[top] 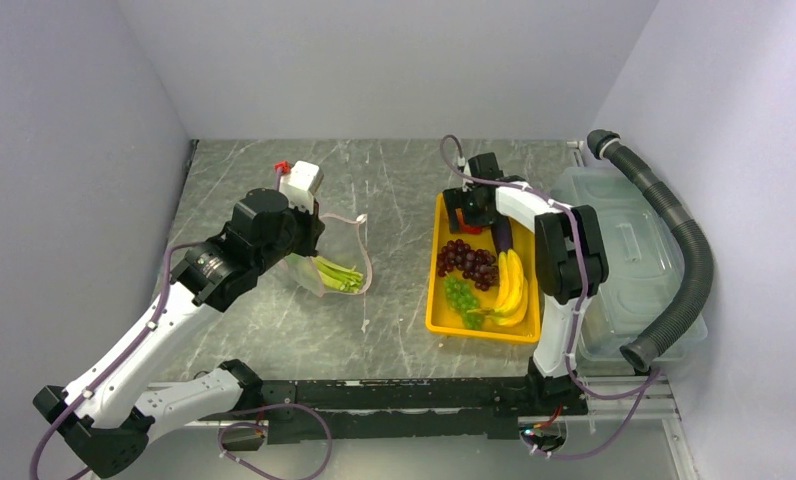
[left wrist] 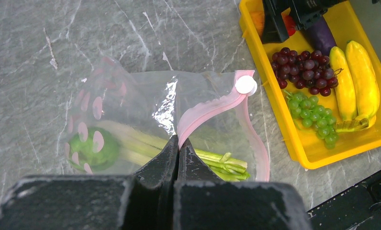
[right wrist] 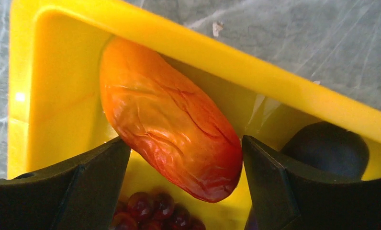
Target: Place the food in the zip-top bag and seal the zipper
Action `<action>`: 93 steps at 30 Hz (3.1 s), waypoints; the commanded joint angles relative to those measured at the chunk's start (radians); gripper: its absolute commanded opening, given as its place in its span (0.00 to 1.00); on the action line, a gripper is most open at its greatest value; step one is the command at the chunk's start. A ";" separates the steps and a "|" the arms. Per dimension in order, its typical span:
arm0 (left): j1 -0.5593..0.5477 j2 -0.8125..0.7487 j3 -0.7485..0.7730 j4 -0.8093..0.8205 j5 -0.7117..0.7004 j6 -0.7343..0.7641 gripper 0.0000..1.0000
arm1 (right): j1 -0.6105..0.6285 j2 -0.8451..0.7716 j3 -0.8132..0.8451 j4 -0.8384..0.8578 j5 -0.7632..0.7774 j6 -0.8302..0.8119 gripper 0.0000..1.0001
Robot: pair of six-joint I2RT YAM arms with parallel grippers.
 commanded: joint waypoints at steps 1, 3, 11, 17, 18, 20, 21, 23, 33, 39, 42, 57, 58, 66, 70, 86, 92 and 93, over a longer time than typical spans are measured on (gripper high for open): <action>0.004 -0.014 0.008 0.031 -0.011 0.004 0.00 | 0.018 -0.075 -0.035 0.039 0.026 0.009 0.89; 0.003 -0.016 0.007 0.031 -0.011 0.004 0.00 | 0.024 -0.085 -0.048 0.051 0.042 0.017 0.86; 0.004 -0.016 0.006 0.032 -0.010 0.002 0.00 | 0.041 -0.123 -0.065 0.077 0.055 0.027 0.65; 0.003 -0.018 0.007 0.031 -0.010 0.002 0.00 | 0.053 -0.146 -0.070 0.060 0.110 0.030 0.37; 0.004 -0.019 0.007 0.032 -0.010 0.002 0.00 | 0.054 -0.155 -0.075 0.060 0.112 0.032 0.33; 0.003 -0.019 0.007 0.032 -0.009 0.003 0.00 | 0.057 -0.169 -0.080 0.050 0.130 0.039 0.25; 0.004 -0.019 0.006 0.032 -0.009 0.003 0.00 | 0.060 -0.179 -0.083 0.045 0.144 0.043 0.24; 0.004 -0.019 0.006 0.032 -0.010 0.002 0.00 | 0.070 -0.208 -0.095 0.039 0.194 0.046 0.24; 0.004 -0.021 0.008 0.029 -0.010 0.001 0.00 | 0.164 -0.412 -0.135 -0.009 0.312 0.054 0.21; 0.004 -0.017 0.009 0.027 -0.012 0.002 0.00 | 0.236 -0.588 -0.173 -0.031 0.274 0.059 0.21; 0.005 -0.018 0.008 0.027 -0.013 0.001 0.00 | 0.279 -0.670 -0.181 -0.054 0.244 0.061 0.21; 0.005 -0.017 0.006 0.027 -0.027 -0.002 0.00 | 0.495 -0.924 -0.215 -0.099 -0.035 0.144 0.19; 0.005 -0.017 0.006 0.028 -0.029 -0.004 0.00 | 0.509 -0.929 -0.213 -0.095 -0.052 0.148 0.19; 0.005 -0.020 0.005 0.027 -0.034 -0.007 0.00 | 0.623 -0.899 -0.172 -0.092 -0.058 0.187 0.19; 0.004 -0.023 0.005 0.027 -0.031 -0.007 0.00 | 0.699 -0.845 -0.150 -0.080 -0.027 0.205 0.19; 0.005 -0.022 0.003 0.030 -0.027 -0.010 0.00 | 0.810 -0.521 0.108 -0.108 0.171 0.302 0.20; 0.004 -0.020 0.006 0.029 -0.023 -0.010 0.00 | 0.810 -0.417 0.168 -0.100 0.222 0.331 0.23; 0.005 -0.021 0.005 0.030 -0.021 -0.010 0.00 | 0.810 -0.404 0.174 -0.099 0.242 0.337 0.24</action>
